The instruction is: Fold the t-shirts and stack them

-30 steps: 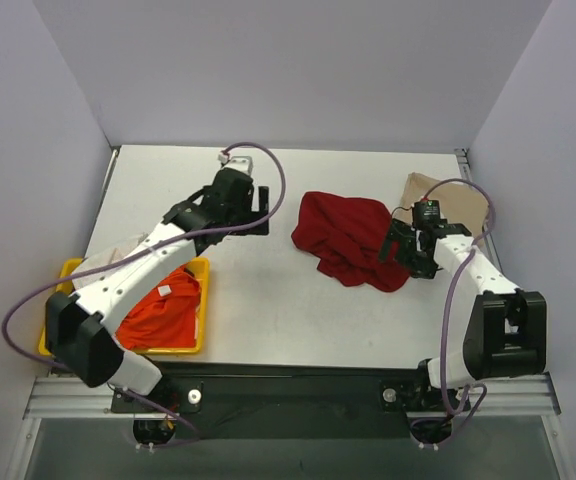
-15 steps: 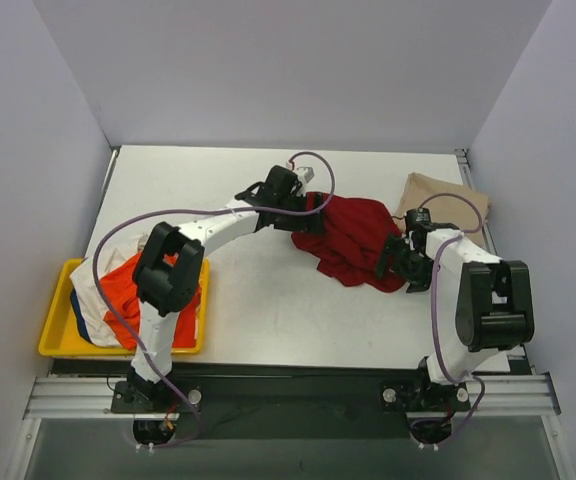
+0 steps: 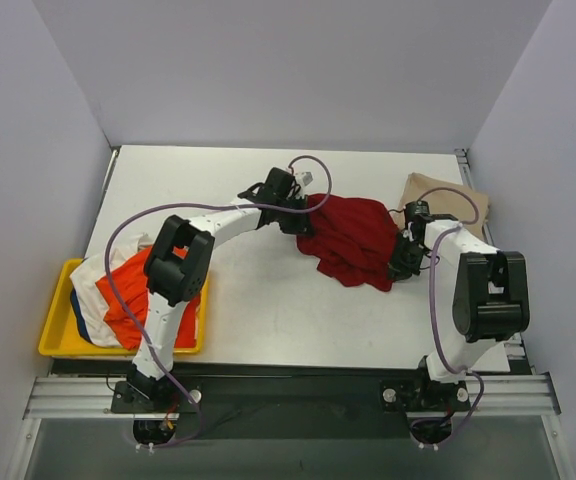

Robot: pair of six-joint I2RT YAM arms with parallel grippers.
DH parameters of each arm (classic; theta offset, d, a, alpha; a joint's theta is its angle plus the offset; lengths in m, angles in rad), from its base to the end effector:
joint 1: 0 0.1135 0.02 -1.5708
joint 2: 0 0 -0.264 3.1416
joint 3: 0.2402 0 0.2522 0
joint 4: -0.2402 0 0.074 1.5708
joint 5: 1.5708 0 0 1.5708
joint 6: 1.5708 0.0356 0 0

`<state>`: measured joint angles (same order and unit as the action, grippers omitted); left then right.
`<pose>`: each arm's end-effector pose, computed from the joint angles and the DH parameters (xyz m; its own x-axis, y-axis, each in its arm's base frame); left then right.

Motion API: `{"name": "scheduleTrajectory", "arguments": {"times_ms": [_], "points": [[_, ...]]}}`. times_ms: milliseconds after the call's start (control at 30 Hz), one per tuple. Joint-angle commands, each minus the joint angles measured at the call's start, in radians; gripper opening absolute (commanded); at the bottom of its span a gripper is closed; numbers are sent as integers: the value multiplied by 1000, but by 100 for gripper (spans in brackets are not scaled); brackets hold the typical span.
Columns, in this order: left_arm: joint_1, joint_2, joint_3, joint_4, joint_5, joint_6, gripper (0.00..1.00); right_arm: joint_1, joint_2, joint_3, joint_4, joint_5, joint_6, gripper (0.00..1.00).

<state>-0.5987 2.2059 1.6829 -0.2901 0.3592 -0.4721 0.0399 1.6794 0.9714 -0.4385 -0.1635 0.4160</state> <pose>0.3998 -0.2879 0.1777 -0.8651 0.0748 -0.4960 0.3747 0.7537 -0.5400 0.3182 0.0185 0.1628 -0.8759 0.3641 -0.3166 0.2707 0.9140 0.3020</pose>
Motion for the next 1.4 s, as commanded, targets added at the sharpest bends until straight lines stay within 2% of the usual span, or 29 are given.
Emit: {"name": "scheduleTrajectory", "arguments": {"times_ms": [0,167,267,567,700,867,1033,1133,1267,1333,1367], "points": [[40,-52,-11,74,38,-23,0,0,-70,72,-78,1,4,0],[120,-266,-97,88,7,-16,0,2,-202,180,-179,24,21,0],[160,-397,-144,85,56,-8,0,3,-306,246,-245,48,41,0],[214,-763,-184,-122,110,89,0,47,-605,411,-414,127,112,0],[240,-880,-195,-190,133,84,0,69,-711,484,-480,150,141,0],[244,-963,-170,-247,185,64,0,75,-747,607,-548,195,132,0],[243,-950,-218,-232,182,49,0,74,-764,543,-531,292,118,0],[240,-833,-207,-181,199,55,0,60,-730,419,-482,358,90,0],[231,-520,-35,-195,185,87,0,3,-580,291,-373,325,63,0],[220,-410,45,-175,152,109,0,-15,-515,228,-274,320,41,0],[217,-293,110,-179,141,107,11,-24,-441,216,-243,314,35,2]]}}
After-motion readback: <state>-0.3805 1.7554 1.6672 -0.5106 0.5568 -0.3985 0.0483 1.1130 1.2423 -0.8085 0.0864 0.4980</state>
